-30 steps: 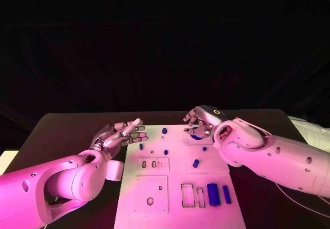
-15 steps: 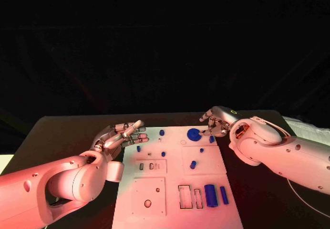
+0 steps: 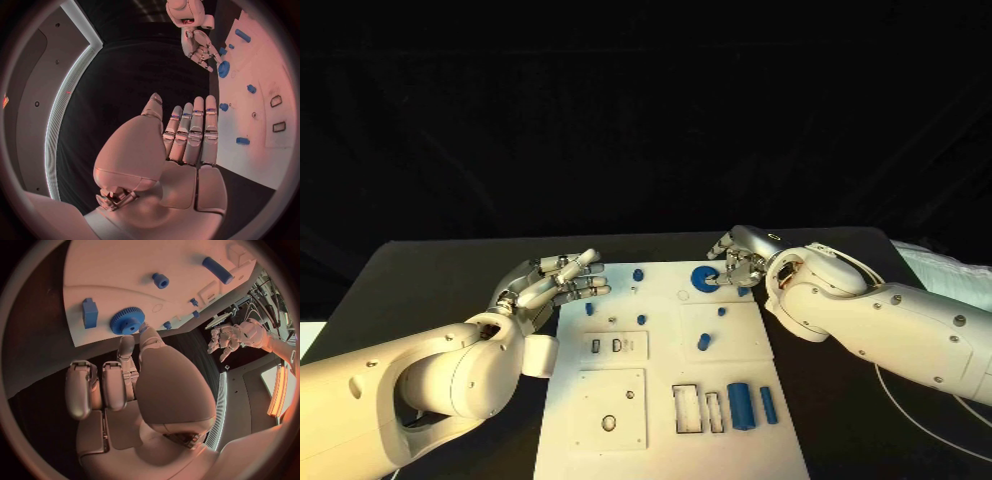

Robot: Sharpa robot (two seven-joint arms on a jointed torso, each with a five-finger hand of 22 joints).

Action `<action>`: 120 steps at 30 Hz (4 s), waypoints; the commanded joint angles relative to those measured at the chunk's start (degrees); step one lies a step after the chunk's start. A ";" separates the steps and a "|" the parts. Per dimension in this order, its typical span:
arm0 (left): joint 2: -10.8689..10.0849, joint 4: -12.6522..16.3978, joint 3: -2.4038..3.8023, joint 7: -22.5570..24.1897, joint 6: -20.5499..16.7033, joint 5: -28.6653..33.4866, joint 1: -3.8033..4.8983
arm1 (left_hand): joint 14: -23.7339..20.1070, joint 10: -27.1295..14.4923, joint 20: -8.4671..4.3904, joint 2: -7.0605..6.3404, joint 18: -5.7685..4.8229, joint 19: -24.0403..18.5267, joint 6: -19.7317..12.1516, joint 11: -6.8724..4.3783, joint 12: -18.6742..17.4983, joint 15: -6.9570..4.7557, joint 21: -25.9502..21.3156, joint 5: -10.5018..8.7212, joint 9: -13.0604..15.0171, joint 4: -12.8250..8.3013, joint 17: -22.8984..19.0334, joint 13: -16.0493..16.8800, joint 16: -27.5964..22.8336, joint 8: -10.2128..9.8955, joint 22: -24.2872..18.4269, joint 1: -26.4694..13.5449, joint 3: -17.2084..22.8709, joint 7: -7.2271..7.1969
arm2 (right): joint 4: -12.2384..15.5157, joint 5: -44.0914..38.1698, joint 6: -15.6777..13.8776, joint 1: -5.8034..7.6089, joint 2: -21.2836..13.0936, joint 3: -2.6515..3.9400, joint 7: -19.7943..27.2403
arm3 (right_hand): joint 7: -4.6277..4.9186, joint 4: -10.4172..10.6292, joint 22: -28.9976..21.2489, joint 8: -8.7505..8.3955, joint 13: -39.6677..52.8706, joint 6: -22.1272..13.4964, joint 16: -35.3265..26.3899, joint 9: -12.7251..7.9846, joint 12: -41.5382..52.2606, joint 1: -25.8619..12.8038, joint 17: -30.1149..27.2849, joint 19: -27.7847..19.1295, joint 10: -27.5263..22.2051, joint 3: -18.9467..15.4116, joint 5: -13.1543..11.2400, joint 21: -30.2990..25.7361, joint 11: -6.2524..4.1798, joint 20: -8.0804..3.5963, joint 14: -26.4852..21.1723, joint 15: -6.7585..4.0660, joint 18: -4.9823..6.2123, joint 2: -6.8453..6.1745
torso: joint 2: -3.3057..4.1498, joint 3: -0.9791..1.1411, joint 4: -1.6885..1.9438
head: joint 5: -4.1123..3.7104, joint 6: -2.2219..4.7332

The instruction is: Assemble the parts on the task board

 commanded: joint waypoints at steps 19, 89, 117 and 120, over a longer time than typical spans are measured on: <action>0.27 -0.35 0.05 0.80 0.89 0.15 0.06 | -0.45 -0.09 -0.01 0.01 1.05 -0.53 0.14 -0.04 -0.18 -0.05 -0.11 -0.15 -0.07 -0.48 -0.02 -0.05 -0.29 -0.30 -0.07 0.74 0.20 0.45 | -2.38 -0.89 2.41 -0.50 2.52 -0.28 -0.63 | -0.43 0.09 1.42 1.05 4.68 2.22 0.97 0.43 3.60 1.01 1.18 0.52 0.62 0.25 0.43 0.66 -0.28 -0.08 3.15 -0.09 -0.94 1.43 | 0.02 0.02 -0.07 | 0.17 -1.14; -0.14 -0.20 0.05 0.61 0.63 0.15 0.06 | -0.49 -0.16 0.02 0.67 1.05 -0.59 0.15 -0.05 -0.19 -0.04 -0.07 -0.14 -0.07 -0.72 -0.01 -0.07 -0.31 -0.30 -0.08 0.84 0.58 0.41 | -0.83 -4.98 2.91 -1.17 2.18 -0.33 -2.06 | -1.59 0.02 2.32 2.22 7.74 7.49 1.11 1.17 3.88 2.13 1.99 0.71 1.03 6.02 -5.31 1.06 -1.31 -0.88 3.08 -0.96 -1.07 4.41 | 0.02 0.05 0.03 | -0.30 -2.01; 0.30 -1.44 0.05 0.61 0.75 0.15 0.06 | -0.51 -0.21 0.01 0.98 1.06 -0.61 0.13 -0.06 -0.20 -0.05 -0.05 -0.13 -0.08 -0.95 0.00 -0.08 -0.32 -0.32 -0.09 1.11 0.87 0.38 | 3.61 -12.67 -5.18 -2.13 8.90 -0.71 -2.43 | -1.68 -0.20 2.51 1.78 8.01 7.46 1.16 1.22 3.58 2.03 2.21 0.82 1.10 7.74 -3.56 1.15 -1.44 -1.01 3.13 -1.08 -1.10 4.48 | 0.18 -0.17 0.68 | 0.60 -1.52; 0.43 -1.56 0.05 0.62 0.76 0.15 0.06 | -0.51 -0.21 0.01 0.98 1.06 -0.61 0.13 -0.06 -0.20 -0.05 -0.05 -0.13 -0.08 -0.95 0.00 -0.08 -0.32 -0.32 -0.09 1.11 0.87 0.38 | 2.43 -12.84 -4.66 -2.17 10.37 -1.21 -2.47 | -1.64 -0.17 2.47 1.73 8.02 7.42 1.16 1.21 3.55 1.93 2.20 0.80 1.09 7.79 -3.61 1.13 -1.41 -1.01 3.13 -1.08 -1.09 4.44 | 0.18 -0.08 0.60 | 0.73 -1.56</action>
